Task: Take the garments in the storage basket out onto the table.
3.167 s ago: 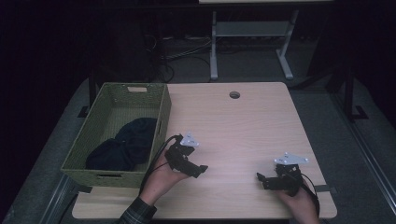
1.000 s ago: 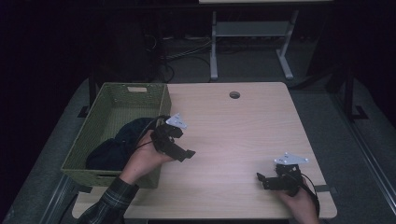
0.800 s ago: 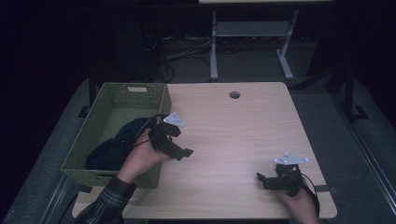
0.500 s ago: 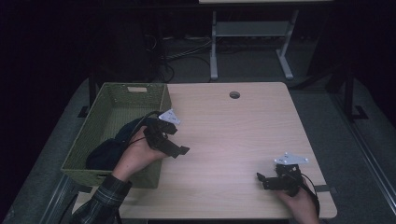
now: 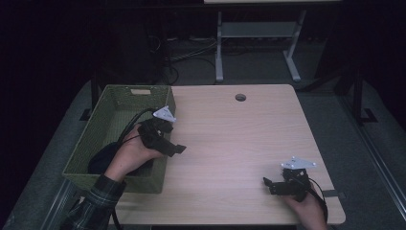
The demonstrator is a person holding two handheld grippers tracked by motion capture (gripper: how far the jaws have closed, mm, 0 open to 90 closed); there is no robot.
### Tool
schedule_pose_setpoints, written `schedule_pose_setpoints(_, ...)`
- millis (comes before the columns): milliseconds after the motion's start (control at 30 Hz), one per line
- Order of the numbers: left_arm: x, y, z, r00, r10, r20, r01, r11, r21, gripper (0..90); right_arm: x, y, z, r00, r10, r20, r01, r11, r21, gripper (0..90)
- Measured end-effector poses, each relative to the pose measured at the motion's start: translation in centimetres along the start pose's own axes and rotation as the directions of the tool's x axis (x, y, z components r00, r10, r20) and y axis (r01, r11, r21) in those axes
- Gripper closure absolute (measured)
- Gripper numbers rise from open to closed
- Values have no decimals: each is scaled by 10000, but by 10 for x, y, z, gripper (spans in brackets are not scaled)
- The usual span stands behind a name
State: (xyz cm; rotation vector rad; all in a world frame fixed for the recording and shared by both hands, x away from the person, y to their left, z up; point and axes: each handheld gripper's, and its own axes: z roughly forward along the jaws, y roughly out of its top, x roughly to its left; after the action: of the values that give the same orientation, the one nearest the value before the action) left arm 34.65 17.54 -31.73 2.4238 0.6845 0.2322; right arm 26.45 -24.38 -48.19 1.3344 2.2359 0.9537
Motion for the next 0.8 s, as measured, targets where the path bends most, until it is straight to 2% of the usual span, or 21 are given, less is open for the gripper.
schedule_pose_setpoints(233,7,-4,-8,9999,-65,-119,65,10000,-13,143,0,0,0,10000,-5,-3,5,10000,-1,72)
schedule_pose_setpoints(767,33,-23,-29,9971,-476,-593,476,9989,-4,146,0,0,0,10000,-36,14,36,10000,-22,72)
schedule_pose_setpoints(800,35,-26,-32,9962,-603,-635,601,9982,-59,146,0,0,0,10000,-37,12,37,10000,-19,72)
